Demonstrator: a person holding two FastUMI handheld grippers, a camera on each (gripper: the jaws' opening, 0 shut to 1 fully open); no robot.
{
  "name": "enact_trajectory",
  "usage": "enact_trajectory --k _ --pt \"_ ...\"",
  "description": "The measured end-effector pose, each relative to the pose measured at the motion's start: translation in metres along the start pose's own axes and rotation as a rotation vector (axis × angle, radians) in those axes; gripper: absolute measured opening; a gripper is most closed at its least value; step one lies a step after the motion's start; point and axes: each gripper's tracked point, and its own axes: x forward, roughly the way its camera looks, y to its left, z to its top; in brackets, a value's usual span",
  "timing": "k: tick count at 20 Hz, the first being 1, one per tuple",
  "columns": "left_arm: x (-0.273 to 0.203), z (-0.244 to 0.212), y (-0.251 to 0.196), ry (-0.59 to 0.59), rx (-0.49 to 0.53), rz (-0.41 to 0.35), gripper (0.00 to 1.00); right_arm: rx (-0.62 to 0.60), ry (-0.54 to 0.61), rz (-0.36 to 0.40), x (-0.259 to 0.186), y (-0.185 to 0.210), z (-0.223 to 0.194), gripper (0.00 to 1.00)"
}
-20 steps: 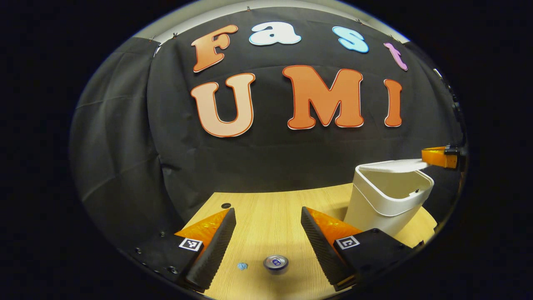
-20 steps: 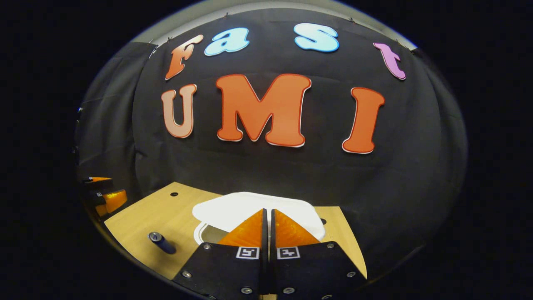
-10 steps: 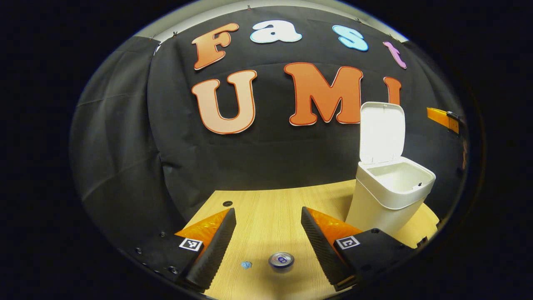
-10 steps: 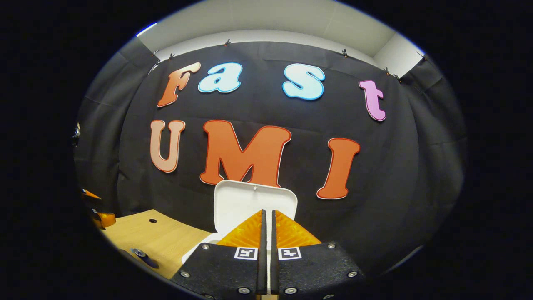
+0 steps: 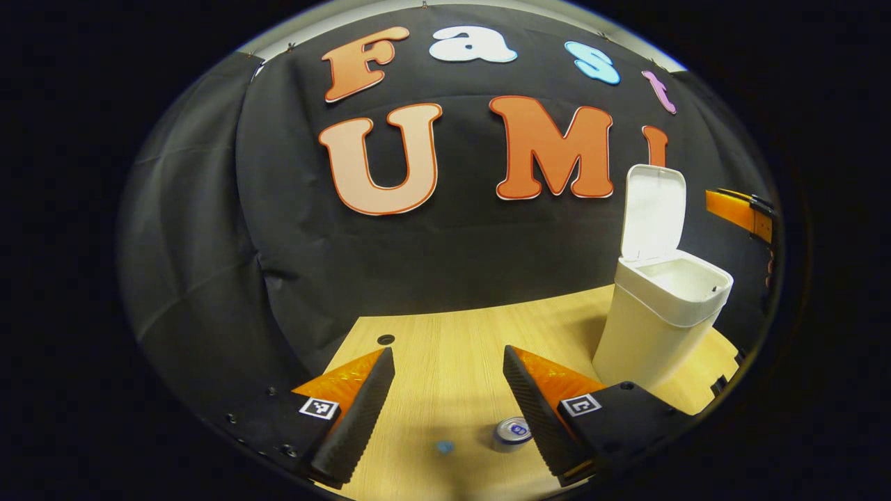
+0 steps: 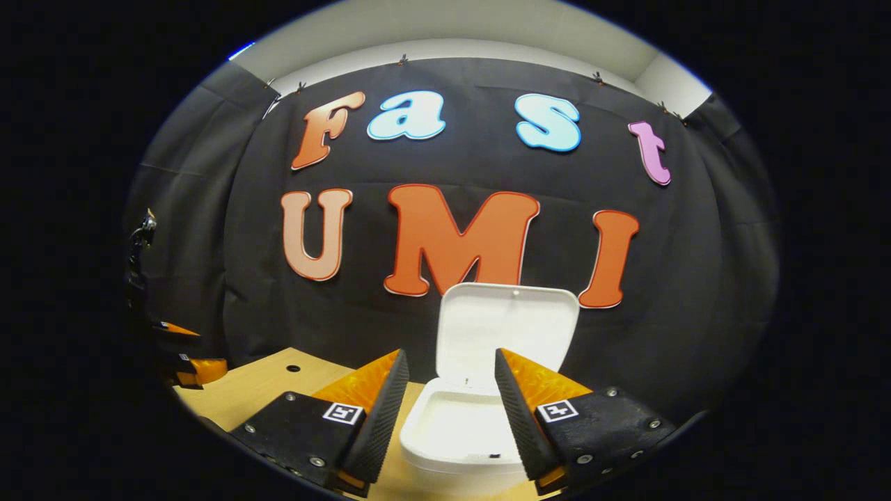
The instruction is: Press the lid of the desktop garbage bin to open it, pick up the crumpled paper on the desktop and throw it into the bin, then pick up the pop can on the desktop and drop it into the bin, and finally close the garbage bin lid.
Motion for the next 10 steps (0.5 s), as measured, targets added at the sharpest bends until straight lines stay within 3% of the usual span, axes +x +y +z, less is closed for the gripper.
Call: enact_trajectory --k 4,10 --pt "0.003 -0.021 0.019 0.024 -0.013 -0.019 1.00 -0.015 0.042 0.059 -0.003 0.049 -0.019 0.88" --pt "0.003 -0.070 0.033 0.099 -0.043 -0.033 1.00 -0.015 0.172 0.175 -0.011 0.119 -0.079 0.92"
